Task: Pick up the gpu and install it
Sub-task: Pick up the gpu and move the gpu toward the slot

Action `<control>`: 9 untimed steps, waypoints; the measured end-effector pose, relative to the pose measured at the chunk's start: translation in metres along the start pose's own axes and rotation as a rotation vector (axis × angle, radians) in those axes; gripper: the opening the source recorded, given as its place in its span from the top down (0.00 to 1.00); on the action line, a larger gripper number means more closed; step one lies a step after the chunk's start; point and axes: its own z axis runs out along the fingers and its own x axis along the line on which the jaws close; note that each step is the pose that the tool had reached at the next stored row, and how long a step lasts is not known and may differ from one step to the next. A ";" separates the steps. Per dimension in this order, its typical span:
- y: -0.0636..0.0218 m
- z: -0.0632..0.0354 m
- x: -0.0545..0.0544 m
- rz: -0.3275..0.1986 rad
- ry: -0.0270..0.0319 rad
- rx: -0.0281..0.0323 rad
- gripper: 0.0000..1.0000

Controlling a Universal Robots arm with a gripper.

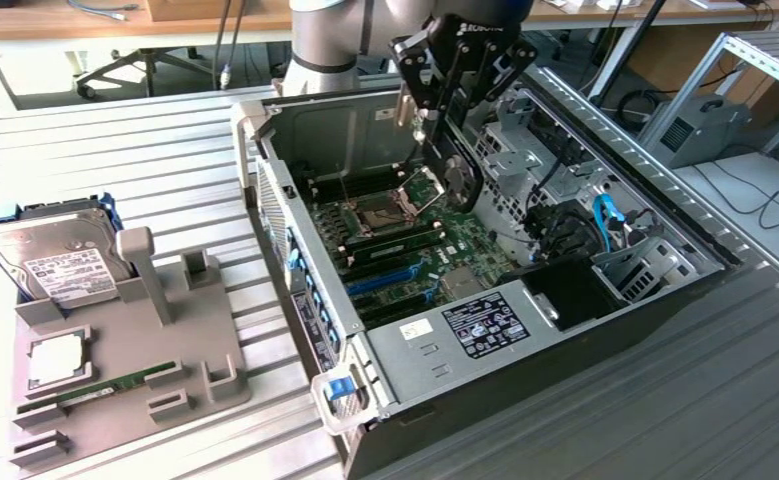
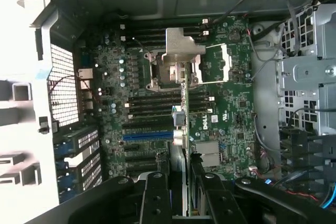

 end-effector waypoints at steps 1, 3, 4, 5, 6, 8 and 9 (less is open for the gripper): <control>0.0001 0.0001 -0.002 0.000 0.0000 -0.0001 0.73; 0.0004 0.0002 -0.004 0.000 0.0000 0.0000 0.73; 0.0005 0.0003 -0.005 0.000 0.0000 0.0000 0.73; 0.0006 0.0003 -0.007 0.000 0.0000 0.0000 0.73; 0.0007 0.0004 -0.008 0.000 0.0000 0.0000 0.73; 0.0009 0.0004 -0.010 0.000 0.0000 0.0000 0.73; 0.0010 0.0005 -0.011 0.000 0.0000 0.0000 0.73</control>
